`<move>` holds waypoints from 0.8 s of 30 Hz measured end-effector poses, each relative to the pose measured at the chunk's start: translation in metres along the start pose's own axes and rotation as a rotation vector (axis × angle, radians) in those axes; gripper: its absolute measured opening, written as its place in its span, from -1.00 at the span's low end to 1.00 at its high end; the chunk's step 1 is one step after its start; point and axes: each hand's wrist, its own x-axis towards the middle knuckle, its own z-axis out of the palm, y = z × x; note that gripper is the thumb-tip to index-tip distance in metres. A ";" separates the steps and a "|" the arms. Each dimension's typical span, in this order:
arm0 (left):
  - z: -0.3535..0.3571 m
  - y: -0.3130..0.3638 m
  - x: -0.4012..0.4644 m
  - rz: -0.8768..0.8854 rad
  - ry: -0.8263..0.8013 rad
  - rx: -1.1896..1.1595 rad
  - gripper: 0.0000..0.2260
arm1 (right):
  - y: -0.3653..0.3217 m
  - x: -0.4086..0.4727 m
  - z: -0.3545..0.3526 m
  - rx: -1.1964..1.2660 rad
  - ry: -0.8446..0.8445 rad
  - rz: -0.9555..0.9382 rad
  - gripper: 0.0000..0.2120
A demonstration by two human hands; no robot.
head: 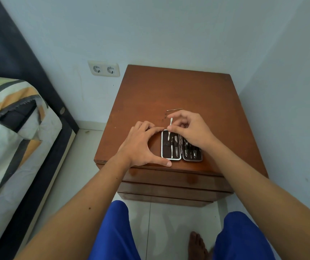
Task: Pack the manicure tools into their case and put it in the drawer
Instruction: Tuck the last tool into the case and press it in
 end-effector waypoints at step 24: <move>-0.001 0.002 -0.003 0.002 0.032 -0.073 0.12 | -0.004 -0.014 0.014 -0.450 -0.094 -0.086 -0.44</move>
